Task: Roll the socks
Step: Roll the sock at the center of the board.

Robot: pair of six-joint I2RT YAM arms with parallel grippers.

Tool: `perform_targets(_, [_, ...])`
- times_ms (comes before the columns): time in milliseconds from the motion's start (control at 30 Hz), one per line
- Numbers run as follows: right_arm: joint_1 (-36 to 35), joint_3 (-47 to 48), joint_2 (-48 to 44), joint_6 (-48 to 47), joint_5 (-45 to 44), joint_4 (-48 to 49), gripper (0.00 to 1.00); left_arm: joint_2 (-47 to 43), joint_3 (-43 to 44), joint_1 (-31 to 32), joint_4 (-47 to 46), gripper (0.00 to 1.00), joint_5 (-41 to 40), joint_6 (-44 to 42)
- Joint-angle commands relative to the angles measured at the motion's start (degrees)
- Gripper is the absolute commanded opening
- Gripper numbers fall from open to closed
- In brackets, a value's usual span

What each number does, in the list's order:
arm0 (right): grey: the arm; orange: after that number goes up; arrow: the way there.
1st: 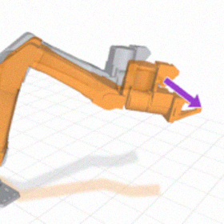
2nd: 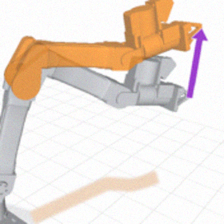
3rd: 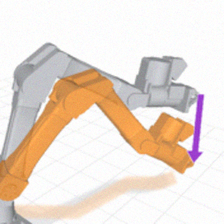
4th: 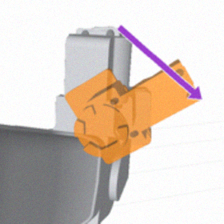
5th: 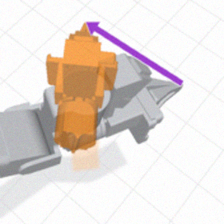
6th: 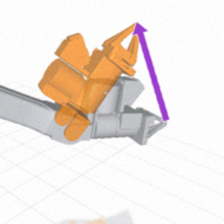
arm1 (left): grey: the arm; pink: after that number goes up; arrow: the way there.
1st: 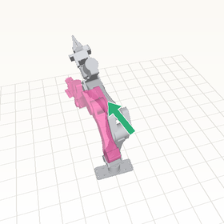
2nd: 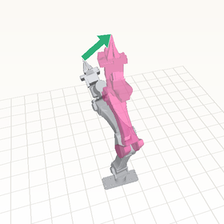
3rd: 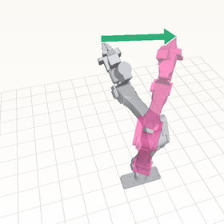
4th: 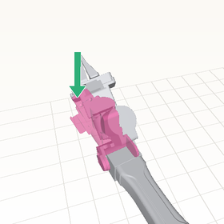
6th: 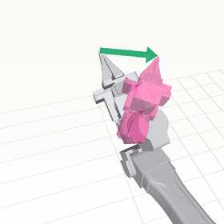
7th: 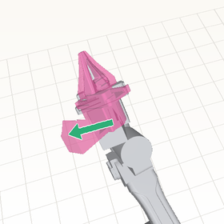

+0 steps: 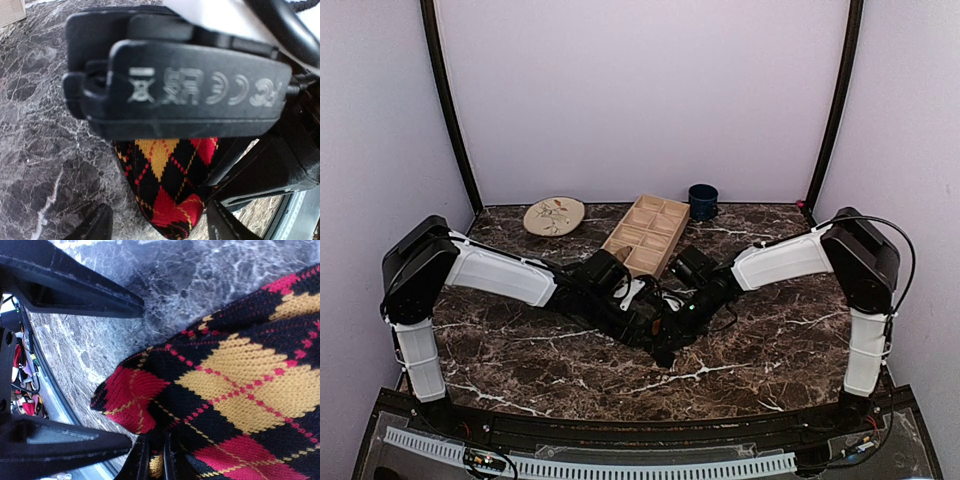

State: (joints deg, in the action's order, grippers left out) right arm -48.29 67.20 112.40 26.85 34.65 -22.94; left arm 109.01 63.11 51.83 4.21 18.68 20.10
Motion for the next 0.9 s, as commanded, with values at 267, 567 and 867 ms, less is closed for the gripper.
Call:
perform_targets(267, [0.92,3.40,2.61,-3.73,2.22,-4.89,0.10,0.64,-2.68,1.14,3.38,0.57,1.79,-0.15])
perform_targets(567, [1.14,6.39,5.13,-5.81,3.07,-7.92,0.10,1.36,-2.73,1.69,2.51,0.52,2.97,0.12])
perform_targets(867, [1.54,6.55,5.73,-6.46,4.74,-8.27,0.09,2.64,-2.72,1.82,1.68,0.44,3.35,1.11])
